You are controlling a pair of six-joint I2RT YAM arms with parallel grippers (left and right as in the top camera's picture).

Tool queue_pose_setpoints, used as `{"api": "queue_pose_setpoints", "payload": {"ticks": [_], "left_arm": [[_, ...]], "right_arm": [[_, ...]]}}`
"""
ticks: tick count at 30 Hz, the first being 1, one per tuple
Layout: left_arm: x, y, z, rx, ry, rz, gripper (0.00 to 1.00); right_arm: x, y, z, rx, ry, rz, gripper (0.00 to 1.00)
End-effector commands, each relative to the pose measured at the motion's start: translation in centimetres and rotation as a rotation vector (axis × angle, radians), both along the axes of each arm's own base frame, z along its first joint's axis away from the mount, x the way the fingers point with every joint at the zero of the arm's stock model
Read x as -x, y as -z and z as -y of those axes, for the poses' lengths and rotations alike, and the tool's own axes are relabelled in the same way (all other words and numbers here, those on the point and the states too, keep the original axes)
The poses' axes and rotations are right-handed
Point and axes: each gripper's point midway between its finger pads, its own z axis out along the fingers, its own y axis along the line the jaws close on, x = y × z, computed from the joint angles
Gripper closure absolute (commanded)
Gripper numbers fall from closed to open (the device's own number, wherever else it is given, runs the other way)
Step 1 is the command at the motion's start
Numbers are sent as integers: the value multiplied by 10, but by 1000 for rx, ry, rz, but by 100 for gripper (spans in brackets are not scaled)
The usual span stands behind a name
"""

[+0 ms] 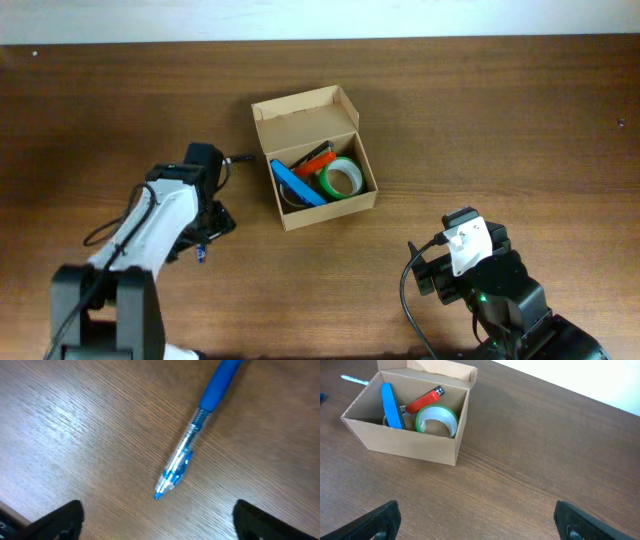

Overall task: Pack container
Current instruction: 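Withdraw left gripper from the box and grasp the blue pen, then carry the blue pen into the box and release it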

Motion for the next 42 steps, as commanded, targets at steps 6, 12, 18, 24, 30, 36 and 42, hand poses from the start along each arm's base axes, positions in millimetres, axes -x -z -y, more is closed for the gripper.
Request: {"api": "queue_pose_setpoints", "payload": {"ticks": [6, 12, 18, 24, 30, 36, 42], "left_arm": [[-8, 20, -8, 116, 113, -39, 11], [-9, 34, -10, 118, 113, -66, 27], [-20, 41, -10, 112, 125, -37, 27], [-25, 53, -10, 115, 147, -43, 29], [-25, 54, -10, 116, 161, -48, 60], [-25, 54, -9, 124, 159, -47, 82], [-27, 49, -8, 129, 160, -28, 90]], "right_arm": [[0, 0, 0, -14, 8, 0, 1], [0, 0, 0, -14, 8, 0, 1], [0, 0, 0, -14, 8, 0, 1], [0, 0, 0, -14, 8, 0, 1], [0, 0, 0, -14, 8, 0, 1], [0, 0, 0, -14, 8, 0, 1], [0, 0, 0, -14, 8, 0, 1]]}}
